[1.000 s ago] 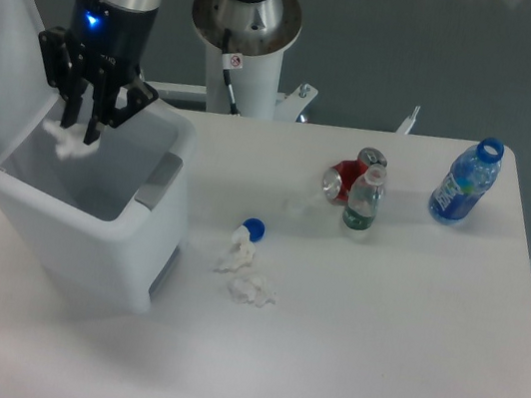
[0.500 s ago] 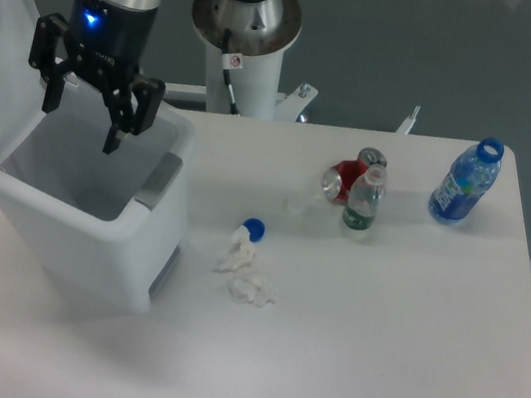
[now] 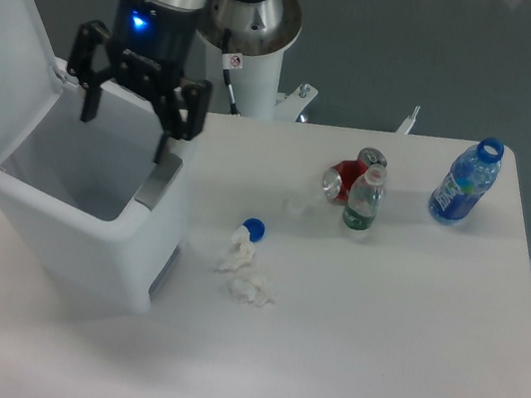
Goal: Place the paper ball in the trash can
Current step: 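Raise the open gripper up out of the trash can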
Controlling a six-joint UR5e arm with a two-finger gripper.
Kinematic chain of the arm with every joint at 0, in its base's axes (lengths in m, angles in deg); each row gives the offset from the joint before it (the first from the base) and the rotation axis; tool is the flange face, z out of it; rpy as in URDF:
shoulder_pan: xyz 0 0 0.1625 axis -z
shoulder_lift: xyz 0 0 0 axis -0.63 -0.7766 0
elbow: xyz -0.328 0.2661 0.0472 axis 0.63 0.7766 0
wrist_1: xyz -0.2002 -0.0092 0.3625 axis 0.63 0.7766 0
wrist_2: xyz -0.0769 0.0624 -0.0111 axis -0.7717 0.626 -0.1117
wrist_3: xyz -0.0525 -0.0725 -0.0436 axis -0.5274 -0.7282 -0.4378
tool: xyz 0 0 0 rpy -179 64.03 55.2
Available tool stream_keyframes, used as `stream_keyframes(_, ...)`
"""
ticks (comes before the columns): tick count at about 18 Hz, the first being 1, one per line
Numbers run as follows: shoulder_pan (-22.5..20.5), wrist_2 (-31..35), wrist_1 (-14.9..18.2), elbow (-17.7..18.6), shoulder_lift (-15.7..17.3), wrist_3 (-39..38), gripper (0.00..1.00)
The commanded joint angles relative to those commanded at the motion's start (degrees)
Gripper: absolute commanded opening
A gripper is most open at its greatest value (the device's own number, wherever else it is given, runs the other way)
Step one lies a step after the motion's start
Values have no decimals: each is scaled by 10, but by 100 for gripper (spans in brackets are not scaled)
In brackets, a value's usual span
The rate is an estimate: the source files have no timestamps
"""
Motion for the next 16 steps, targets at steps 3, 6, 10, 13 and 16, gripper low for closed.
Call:
stream_keyframes(3, -19, 1, -8, -4, -25, 14, 100)
stream_keyframes(6, -22, 4, -41, -9, -46, 81, 100)
stream_keyframes(10, -23, 83, -45, -8, -61, 161, 100)
stream_keyframes(13, -19, 131, -45, -6, -62, 163, 100)
stream_keyframes(16, -19, 134, -45, -4, -55, 162, 100)
